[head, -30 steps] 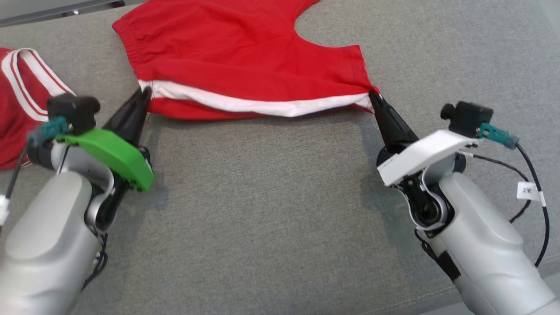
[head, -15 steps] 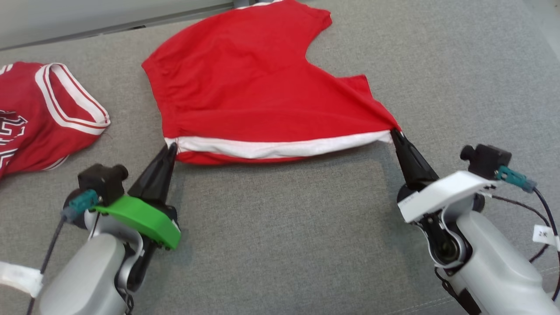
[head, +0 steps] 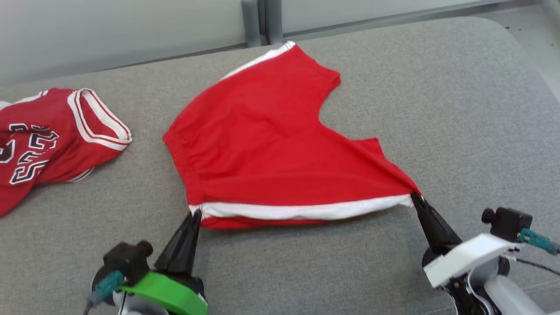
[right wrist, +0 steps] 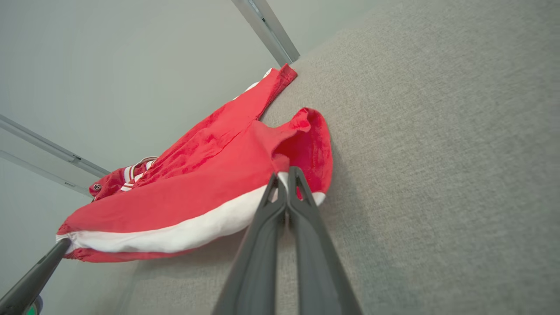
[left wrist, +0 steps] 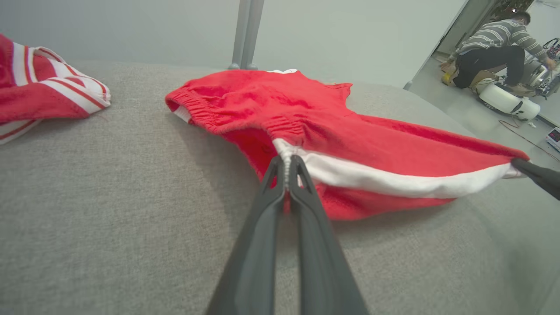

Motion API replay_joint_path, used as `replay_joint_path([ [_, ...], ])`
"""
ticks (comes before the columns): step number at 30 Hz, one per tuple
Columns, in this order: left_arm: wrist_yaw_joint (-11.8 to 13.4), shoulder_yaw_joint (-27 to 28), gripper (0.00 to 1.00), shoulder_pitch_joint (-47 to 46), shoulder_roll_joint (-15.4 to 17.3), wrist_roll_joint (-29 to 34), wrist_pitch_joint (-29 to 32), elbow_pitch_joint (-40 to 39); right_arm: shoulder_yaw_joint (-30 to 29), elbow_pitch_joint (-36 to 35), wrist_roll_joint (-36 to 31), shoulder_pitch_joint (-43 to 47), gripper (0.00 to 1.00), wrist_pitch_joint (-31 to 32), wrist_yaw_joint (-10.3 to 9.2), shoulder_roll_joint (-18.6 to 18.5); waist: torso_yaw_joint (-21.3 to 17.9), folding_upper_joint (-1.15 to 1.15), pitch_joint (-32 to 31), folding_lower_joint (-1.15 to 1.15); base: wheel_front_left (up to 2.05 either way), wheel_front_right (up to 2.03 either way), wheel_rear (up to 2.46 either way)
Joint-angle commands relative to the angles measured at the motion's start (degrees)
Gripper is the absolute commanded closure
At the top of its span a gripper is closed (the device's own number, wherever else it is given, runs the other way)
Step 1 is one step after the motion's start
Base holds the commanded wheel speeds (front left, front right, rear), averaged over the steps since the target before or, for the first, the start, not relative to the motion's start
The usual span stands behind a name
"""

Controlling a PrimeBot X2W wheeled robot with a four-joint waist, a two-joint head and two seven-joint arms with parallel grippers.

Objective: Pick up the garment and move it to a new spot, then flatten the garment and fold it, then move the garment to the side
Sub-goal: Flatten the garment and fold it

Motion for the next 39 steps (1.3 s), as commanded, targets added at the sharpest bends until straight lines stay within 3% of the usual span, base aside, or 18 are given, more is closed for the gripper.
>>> replay_joint_path([
  [1, 0.57, 0.52, 1.00, 2.08, 0.06, 0.90, -0.24, -1.07, -0.51, -1.03, -0.68, 2.04, 1.00, 0.50, 0.02, -0.56, 0.41, 0.31, -1.59, 0.00, 0.00, 0.00, 0.00],
  [6, 1.82, 1.75, 1.00, 7.99, -0.51, 1.69, -0.24, -4.21, -3.03, -4.89, -2.02, 8.51, 1.00, 2.61, 0.02, -0.47, 0.25, 0.31, -3.69, 0.00, 0.00, 0.00, 0.00],
  [20, 2.64, 4.85, 1.00, 18.19, -1.39, 3.47, -0.25, -9.51, -9.36, -15.91, -6.56, 20.55, 1.00, 10.24, 0.02, 4.14, -0.80, 0.31, -5.37, 0.00, 0.00, 0.00, 0.00],
  [28, 3.21, 4.91, 1.00, 19.60, -0.66, 4.18, -0.02, -12.25, -11.63, -19.49, -8.46, 21.90, 1.00, 13.01, 0.02, 6.24, -0.43, 0.31, -4.02, 0.00, 0.00, 0.00, 0.00],
  [39, 1.62, 6.47, 1.00, 15.07, -3.51, -0.35, 0.52, -11.32, -13.65, -19.03, -10.28, 17.25, 1.00, 14.23, 0.02, 7.59, 1.16, 0.31, -2.60, 0.00, 0.00, 0.00, 0.00],
])
